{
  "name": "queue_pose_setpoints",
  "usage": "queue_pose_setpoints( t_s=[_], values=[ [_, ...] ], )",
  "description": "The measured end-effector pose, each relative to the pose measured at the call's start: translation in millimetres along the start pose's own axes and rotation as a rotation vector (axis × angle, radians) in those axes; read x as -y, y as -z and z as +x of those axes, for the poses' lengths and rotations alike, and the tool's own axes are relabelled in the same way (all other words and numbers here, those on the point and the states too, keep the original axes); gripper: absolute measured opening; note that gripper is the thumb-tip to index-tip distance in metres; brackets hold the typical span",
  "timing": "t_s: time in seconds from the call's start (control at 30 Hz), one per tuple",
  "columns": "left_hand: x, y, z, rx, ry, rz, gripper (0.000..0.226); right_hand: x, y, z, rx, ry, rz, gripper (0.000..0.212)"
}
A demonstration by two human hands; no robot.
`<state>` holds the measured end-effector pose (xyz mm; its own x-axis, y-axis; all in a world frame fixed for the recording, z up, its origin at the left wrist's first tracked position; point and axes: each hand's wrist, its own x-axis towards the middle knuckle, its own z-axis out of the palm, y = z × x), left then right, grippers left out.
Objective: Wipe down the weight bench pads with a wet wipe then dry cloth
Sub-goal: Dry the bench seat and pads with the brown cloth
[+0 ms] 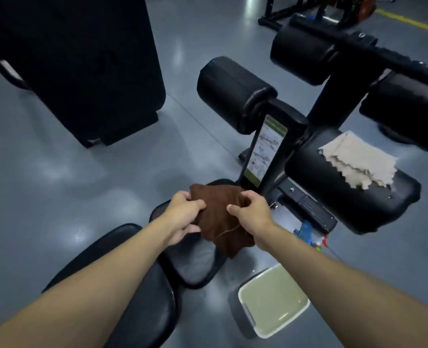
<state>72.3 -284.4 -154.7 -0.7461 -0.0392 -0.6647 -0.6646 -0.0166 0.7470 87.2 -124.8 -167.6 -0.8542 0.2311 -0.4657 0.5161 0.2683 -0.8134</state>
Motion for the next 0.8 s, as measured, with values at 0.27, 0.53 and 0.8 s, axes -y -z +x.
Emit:
queue_pose_setpoints(
  t_s=[0.27,0.53,0.8],
  values=[
    [127.5,46.9,84.7,-0.073,-0.329,0.710,0.061,-107.0,-71.8,70.9,0.034,0.401,-0.950,0.081],
    [191.4,63.4,149.6,-0.422,-0.743,1.086,0.045,-139.1,-124.7,131.7,-0.159,0.847,-1.303,0.056],
    [188.1,65.2,161.0,-0.395,-0.725,1.261,0.062,-102.5,-118.7,180.7,-0.259,0.825,-1.152,0.048]
  ],
)
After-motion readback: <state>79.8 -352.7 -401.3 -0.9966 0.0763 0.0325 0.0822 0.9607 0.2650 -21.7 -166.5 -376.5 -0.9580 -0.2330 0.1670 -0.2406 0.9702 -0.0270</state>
